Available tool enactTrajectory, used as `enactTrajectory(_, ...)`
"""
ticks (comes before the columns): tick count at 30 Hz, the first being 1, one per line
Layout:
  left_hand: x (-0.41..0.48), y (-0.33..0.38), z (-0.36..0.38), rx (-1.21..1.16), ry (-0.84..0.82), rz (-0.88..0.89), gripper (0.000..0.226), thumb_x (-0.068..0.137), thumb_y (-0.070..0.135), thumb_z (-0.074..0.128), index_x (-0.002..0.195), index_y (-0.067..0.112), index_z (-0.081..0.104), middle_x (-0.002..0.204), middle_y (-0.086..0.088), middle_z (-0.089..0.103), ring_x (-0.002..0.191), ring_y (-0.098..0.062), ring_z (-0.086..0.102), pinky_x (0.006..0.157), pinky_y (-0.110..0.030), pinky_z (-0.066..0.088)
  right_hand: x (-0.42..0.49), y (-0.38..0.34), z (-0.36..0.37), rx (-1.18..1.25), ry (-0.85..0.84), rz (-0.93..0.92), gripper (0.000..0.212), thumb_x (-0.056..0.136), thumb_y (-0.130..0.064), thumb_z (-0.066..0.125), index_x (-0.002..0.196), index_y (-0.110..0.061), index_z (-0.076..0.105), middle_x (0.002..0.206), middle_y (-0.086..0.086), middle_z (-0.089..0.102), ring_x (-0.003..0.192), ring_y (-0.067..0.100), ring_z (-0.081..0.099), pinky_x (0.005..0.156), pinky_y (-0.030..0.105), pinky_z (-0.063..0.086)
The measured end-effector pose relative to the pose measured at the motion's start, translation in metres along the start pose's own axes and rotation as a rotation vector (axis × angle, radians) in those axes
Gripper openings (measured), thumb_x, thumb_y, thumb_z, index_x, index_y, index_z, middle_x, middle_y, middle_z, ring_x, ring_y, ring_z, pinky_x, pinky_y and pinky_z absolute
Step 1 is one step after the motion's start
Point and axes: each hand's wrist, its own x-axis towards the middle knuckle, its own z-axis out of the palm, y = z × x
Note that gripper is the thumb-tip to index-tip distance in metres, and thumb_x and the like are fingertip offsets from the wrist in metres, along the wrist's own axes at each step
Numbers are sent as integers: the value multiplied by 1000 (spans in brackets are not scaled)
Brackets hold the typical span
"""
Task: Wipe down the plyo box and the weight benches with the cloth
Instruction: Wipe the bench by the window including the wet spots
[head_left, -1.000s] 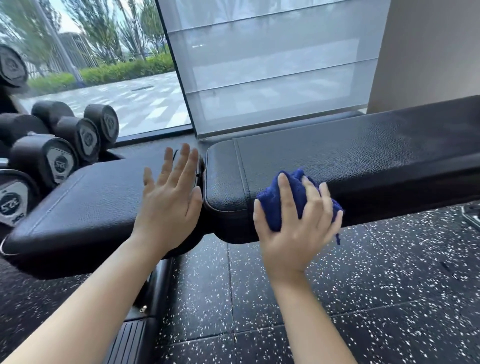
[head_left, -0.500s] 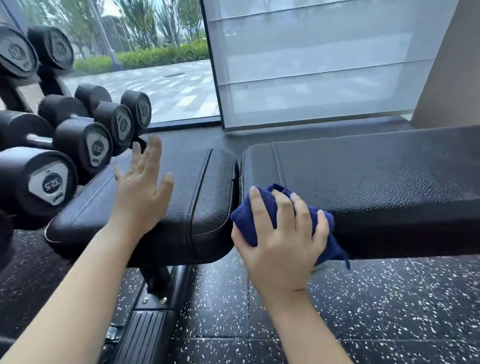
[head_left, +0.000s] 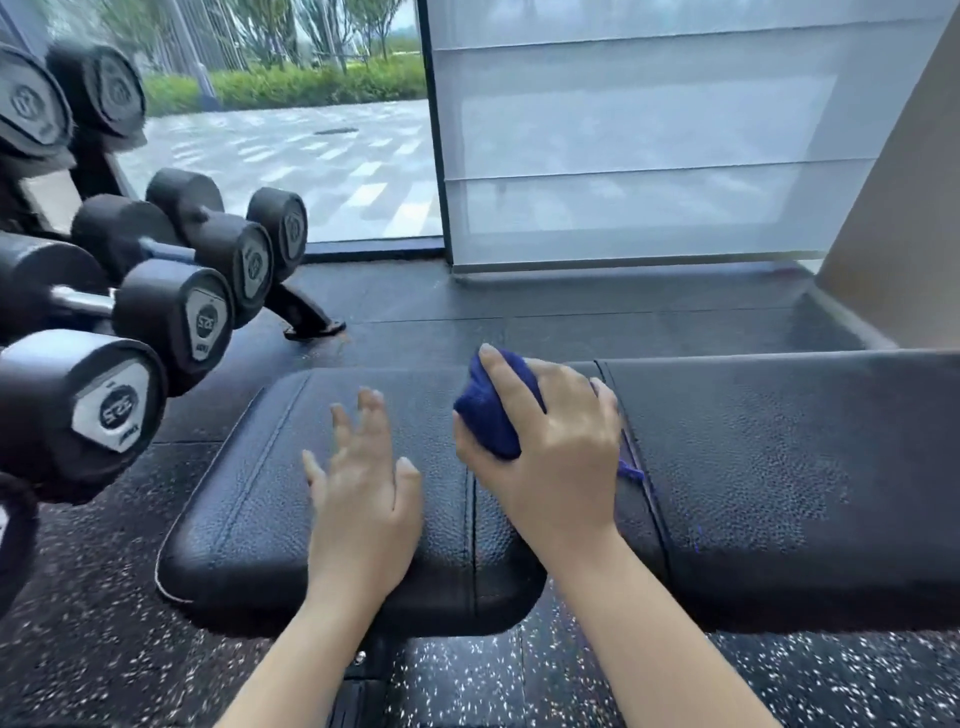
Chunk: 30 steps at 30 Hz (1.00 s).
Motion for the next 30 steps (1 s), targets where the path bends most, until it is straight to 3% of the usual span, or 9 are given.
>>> enactTrajectory(3,1,0,1,17,-36,-11,68,77,44,9,142,27,-6,151,13,-1,139,-6,-13,105,-31,-21,3,2,16,-87,-122,-103,44,78,-47,54,109,-20,70,98,6,68,89,28,65,83,50,48)
enactTrajectory(9,3,-1,2,126,-131,43,71,81,37,11,147,11,17,152,4,2,141,-20,-5,106,-47,-8,-31,2,23,-198,-547,-32,64,71,-63,44,128,-34,51,131,10,57,112,33,59,85,61,43)
enactTrajectory(13,7,0,-2,99,-192,28,76,77,40,2,148,14,8,147,9,-12,137,-12,-19,107,-42,-15,-26,-1,19,-144,-597,-29,58,75,-60,43,128,-37,45,131,9,56,112,32,58,83,59,46)
enactTrajectory(18,12,0,-14,-17,-299,-18,64,87,29,19,148,15,8,154,5,-6,139,-10,-15,111,-43,-9,-34,2,6,-55,-572,-97,58,74,-59,47,127,-38,45,132,7,56,113,31,57,86,55,46)
enactTrajectory(20,9,-12,-20,128,-349,74,66,85,36,21,147,13,15,154,0,4,142,-19,-3,111,-50,2,-30,5,9,-20,-576,-118,58,73,-60,47,126,-36,50,129,7,58,111,32,58,85,56,46)
enactTrajectory(23,6,-29,-29,407,-420,250,64,82,43,32,133,8,49,142,-9,41,131,-33,37,96,-63,27,-8,24,37,21,-700,-72,60,73,-63,47,125,-34,57,129,8,57,113,32,57,86,57,46)
enactTrajectory(27,6,-31,-33,498,-391,291,60,83,45,36,130,13,53,139,-6,46,129,-31,41,94,-61,30,32,44,81,-4,-846,49,64,72,-66,49,130,-38,52,141,5,46,125,30,45,98,53,39)
enactTrajectory(30,6,-29,-30,497,-367,265,60,83,44,35,130,12,53,138,-6,47,128,-30,42,95,-61,30,28,42,74,52,-798,-1,62,73,-63,48,127,-34,56,136,6,50,118,32,50,95,51,42)
